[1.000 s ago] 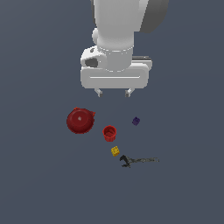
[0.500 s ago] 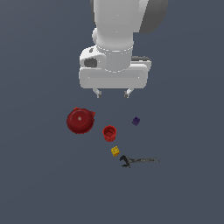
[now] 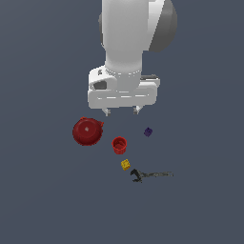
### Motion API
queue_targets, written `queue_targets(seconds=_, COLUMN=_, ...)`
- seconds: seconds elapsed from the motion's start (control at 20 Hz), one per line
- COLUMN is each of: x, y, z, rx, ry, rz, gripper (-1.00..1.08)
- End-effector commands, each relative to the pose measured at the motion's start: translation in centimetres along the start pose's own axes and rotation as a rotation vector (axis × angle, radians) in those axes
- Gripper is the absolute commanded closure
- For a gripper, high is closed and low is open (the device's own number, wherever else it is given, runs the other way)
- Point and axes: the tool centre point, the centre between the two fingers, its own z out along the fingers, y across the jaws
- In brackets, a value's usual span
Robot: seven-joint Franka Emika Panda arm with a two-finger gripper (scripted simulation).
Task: Pick up a designated object from a clutter of objects.
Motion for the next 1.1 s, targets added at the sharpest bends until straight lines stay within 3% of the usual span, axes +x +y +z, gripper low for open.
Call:
queue_targets(seconds=0.0, x=0.2, y=0.1, z=1.6, rx=0.002, ry=-0.003, rz=-0.041, gripper=-0.92)
queue_targets(seconds=1.05, x=-1.0, y=0.7, z=18.0, rx=0.027, ry=-0.019, rz=-0.488, gripper=-0.92)
